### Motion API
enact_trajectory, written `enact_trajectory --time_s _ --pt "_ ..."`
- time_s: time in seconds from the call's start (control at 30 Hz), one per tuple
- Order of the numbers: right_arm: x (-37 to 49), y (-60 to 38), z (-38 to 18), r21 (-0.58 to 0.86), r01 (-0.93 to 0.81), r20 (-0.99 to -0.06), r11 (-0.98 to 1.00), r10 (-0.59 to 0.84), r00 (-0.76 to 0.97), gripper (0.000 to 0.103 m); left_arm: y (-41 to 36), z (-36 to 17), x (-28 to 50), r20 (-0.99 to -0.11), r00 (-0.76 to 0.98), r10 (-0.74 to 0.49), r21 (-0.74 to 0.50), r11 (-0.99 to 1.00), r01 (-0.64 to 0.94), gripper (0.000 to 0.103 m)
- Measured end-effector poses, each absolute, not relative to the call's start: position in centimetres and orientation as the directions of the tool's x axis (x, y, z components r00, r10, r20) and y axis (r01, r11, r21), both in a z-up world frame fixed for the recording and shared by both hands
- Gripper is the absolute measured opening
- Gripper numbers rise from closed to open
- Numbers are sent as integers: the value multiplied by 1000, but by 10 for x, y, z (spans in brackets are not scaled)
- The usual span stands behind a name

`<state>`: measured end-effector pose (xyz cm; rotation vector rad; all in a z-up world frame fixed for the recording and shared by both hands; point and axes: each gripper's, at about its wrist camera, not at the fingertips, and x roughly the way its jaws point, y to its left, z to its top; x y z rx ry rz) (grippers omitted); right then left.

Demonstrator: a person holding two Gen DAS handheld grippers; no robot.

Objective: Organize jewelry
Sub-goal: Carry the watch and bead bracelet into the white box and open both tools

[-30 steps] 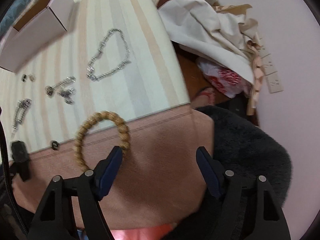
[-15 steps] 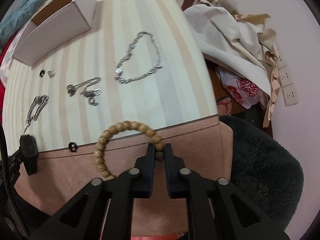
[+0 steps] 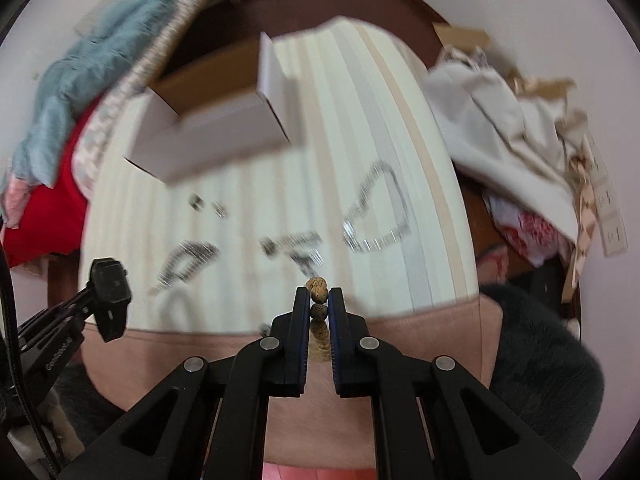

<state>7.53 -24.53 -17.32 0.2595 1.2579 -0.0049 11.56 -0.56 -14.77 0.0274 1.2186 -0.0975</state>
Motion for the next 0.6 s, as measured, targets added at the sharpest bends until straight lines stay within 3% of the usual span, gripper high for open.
enact_trajectory --time_s 0.3,0.6 --pt "146 -230 -109 186 51 -880 981 144 453 9 -4 -97 187 -878 475 -64 -33 997 73 4" --pt "228 -204 -79 176 -13 -848 984 159 506 9 -14 -97 251 -871 486 -77 -37 995 91 4"
